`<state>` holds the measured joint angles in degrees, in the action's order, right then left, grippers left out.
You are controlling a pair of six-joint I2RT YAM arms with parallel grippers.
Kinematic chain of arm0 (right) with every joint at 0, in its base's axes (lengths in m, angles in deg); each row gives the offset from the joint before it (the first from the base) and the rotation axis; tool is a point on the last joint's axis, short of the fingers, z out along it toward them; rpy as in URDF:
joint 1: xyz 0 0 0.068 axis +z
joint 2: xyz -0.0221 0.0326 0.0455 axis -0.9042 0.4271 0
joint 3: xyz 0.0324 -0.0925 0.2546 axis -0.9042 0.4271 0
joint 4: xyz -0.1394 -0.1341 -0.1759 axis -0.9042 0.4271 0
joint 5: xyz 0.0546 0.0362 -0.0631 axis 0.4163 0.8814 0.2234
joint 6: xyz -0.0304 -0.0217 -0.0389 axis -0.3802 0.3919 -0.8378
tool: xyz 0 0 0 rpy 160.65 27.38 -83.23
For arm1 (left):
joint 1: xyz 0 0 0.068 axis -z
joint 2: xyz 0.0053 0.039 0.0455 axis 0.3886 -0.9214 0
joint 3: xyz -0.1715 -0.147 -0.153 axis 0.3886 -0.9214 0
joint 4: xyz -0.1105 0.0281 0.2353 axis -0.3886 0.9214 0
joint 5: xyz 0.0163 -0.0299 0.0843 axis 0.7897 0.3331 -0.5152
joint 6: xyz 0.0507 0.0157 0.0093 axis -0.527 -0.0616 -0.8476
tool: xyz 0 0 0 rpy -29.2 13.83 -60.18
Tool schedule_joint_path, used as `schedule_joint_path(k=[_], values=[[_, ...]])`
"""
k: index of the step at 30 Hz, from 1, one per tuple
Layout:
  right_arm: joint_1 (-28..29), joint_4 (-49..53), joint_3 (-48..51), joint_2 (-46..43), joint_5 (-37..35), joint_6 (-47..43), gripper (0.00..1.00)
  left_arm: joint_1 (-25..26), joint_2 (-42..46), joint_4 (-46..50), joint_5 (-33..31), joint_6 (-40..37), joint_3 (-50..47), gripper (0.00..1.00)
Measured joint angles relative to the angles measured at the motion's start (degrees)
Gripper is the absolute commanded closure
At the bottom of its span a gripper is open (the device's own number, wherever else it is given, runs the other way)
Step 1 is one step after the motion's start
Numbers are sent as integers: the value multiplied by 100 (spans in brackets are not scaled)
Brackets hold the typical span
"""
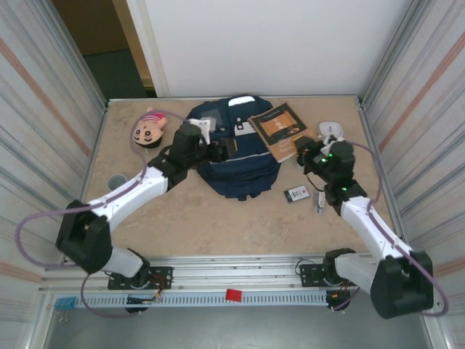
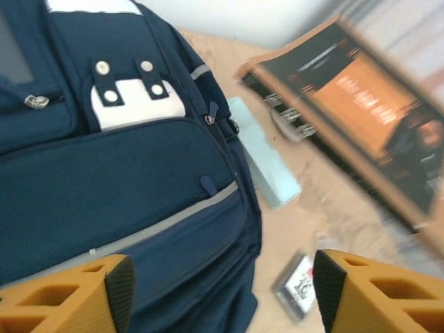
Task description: Pack the student bag
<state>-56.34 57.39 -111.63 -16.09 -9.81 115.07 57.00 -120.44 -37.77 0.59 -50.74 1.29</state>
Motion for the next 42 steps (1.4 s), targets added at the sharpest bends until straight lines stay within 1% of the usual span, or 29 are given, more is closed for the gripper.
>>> schedule_joint_path(k=[3, 8, 13, 16, 20, 24, 28, 29, 30, 36, 37, 38, 42], values=[[-739, 605, 0, -476, 485, -358, 100, 7, -868, 656, 245, -1373, 846, 25], [-1517, 1484, 2, -778, 1137, -815, 100, 107, -2076, 1519, 466, -3182, 1818, 22], [-2015, 1891, 146, -929, 1572, -1021, 100, 328, -2966, 2197, 520, -4422, 2717, 18], [-2081, 2076, 229, -1027, 1705, -1086, 100, 422, -3270, 2378, 553, -4872, 3032, 18], [-2079, 2181, 286, -1069, 1845, -1167, 100, 452, -3648, 2472, 619, -5176, 3388, 17], [-2081, 2212, 308, -1073, 1862, -1191, 100, 452, -3901, 2468, 577, -5320, 3484, 16], [-2085, 2247, 308, -1084, 1860, -1202, 100, 452, -4083, 2328, 372, -5372, 3571, 15], [-2085, 2267, 308, -1099, 1860, -1202, 100, 452, -4113, 2306, 328, -5379, 3602, 18], [-2087, 2295, 313, -1119, 1862, -1204, 100, 452, -4148, 2293, 280, -5401, 3637, 26], [-2168, 2468, 326, -1187, 1875, -1272, 100, 501, -4177, 2186, 20, -5484, 3628, 88], [-2225, 2505, 326, -1187, 1904, -1335, 100, 490, -4148, 2140, 24, -5464, 3569, 94], [-2295, 2529, 328, -1187, 1939, -1362, 100, 492, -4105, 2124, -11, -5405, 3508, 99], [-2730, 2608, 328, -1187, 2249, -1504, 100, 485, -3633, 2173, -92, -4999, 3169, 100]])
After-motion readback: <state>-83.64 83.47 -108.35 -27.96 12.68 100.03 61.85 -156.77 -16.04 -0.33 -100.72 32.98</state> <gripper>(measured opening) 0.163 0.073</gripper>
